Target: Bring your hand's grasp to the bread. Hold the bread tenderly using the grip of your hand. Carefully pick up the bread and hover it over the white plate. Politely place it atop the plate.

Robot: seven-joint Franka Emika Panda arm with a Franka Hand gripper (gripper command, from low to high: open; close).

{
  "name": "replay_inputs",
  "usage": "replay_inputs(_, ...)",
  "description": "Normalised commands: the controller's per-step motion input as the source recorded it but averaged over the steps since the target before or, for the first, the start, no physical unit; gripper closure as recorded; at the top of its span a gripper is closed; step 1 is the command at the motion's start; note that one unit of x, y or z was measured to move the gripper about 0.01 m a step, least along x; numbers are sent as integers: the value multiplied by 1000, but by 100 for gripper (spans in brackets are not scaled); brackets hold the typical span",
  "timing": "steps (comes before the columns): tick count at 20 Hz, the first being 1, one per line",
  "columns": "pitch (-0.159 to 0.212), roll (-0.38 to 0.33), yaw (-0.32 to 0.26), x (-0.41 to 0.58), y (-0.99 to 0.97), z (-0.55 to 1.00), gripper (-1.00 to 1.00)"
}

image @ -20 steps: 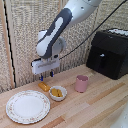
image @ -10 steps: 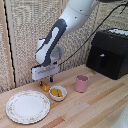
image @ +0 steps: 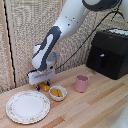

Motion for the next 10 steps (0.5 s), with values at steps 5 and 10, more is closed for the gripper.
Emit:
replay_inputs(5, 1, 0, 0, 18, 0, 65, 100)
replay_inputs(10, 0, 5, -6, 59, 0, 570, 100)
